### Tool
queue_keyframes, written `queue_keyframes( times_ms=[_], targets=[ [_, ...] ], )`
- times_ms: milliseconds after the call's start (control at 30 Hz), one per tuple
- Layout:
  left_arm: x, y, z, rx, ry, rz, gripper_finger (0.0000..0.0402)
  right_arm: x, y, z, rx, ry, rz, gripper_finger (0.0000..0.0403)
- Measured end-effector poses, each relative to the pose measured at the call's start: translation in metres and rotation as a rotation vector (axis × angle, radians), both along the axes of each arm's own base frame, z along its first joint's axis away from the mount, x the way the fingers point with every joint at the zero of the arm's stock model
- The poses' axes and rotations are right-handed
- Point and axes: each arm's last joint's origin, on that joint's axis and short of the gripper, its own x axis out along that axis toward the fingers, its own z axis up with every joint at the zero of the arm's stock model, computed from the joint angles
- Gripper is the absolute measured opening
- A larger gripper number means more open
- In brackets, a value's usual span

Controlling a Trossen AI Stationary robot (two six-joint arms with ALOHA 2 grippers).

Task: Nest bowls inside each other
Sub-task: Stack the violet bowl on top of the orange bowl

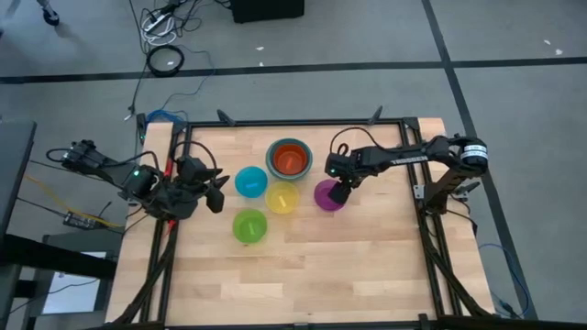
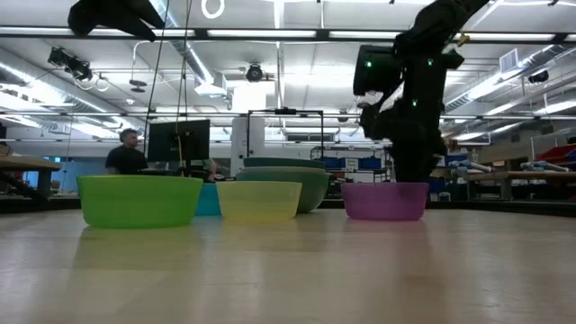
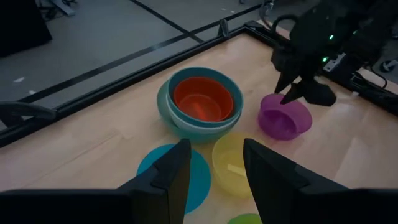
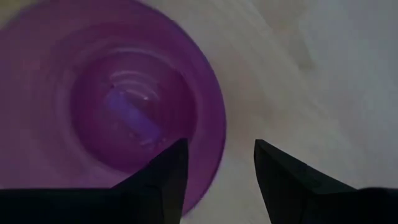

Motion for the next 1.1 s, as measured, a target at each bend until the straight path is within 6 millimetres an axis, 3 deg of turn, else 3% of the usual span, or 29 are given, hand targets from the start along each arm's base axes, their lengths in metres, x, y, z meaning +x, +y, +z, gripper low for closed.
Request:
queue_keyframes(
  times_ms=[200, 400, 500, 633, 833, 1000, 1100],
  targets=[
    [0.000, 0.000, 0.000, 0.004, 0.008, 0.000, 0.0157, -0.004, -0.002, -0.016, 0.000, 0.017, -0.015, 0.0146],
    [-0.001, 0.000, -0.001, 0.008, 0.010, 0.002, 0.0157, -0.005, -0.008, -0.015, 0.111, -0.005, 0.024, 0.0019],
    [-0.001, 0.001, -0.001, 0.012, 0.013, 0.003, 0.0157, -0.002, -0.009, -0.009, 0.133, -0.003, 0.032, 0.0009],
    [-0.001, 0.001, -0.001, 0.018, 0.013, 0.008, 0.0157, 0.009, -0.006, 0.014, 0.119, -0.044, 0.076, 0.0002],
    [-0.001, 0.002, 0.000, 0.041, 0.003, 0.028, 0.0157, 0.045, -0.001, 0.072, -0.027, -0.288, 0.173, 0.0001],
    [-0.002, 0.002, 0.000, 0.053, -0.003, 0.040, 0.0157, 0.063, -0.028, 0.111, -0.217, -0.505, 0.137, 0.0001],
    [-0.002, 0.002, 0.000, 0.054, -0.006, 0.043, 0.0157, 0.065, -0.049, 0.122, -0.275, -0.605, 0.093, 0.0000]
  ],
)
